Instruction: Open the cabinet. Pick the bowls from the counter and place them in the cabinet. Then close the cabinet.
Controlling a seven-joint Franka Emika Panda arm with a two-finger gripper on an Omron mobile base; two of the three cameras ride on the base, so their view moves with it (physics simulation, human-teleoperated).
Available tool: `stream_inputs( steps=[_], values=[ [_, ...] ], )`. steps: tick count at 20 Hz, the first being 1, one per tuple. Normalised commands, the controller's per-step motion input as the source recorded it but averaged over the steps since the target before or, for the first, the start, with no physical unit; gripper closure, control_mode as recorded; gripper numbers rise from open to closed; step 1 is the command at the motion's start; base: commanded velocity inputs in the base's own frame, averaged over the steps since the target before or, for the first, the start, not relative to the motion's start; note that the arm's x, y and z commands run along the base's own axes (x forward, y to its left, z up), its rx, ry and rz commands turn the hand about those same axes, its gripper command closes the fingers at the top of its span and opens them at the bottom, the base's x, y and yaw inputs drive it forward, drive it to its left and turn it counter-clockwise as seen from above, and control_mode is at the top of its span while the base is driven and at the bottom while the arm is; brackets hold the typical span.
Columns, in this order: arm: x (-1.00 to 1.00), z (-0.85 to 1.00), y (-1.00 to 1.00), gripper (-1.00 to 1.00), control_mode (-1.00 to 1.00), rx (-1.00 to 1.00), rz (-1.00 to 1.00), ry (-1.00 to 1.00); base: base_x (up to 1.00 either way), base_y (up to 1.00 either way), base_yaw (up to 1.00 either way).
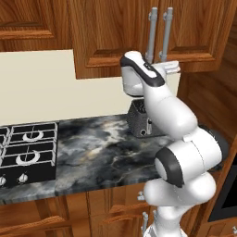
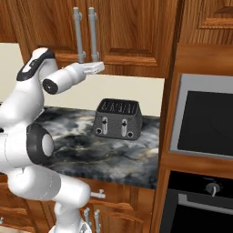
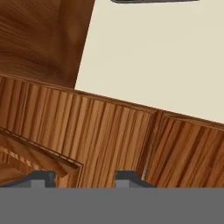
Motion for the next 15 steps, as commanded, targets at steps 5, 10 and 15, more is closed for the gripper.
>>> stream_inputs(
  steps=[5, 10, 15],
  values=[
    [1.0, -0.28, 1.0, -1.0, -1.0, 0.0, -0.02, -0.07, 0.0, 0.0, 0.0],
    [1.0, -0.02, 0.75, -1.0, -1.0, 0.09, -0.03, -0.01, 0.0, 0.0, 0.0],
    [1.0, -0.02, 0.16, -1.0, -1.0, 0.2, 0.02, 0.0, 0.0, 0.0, 0.0]
  ],
)
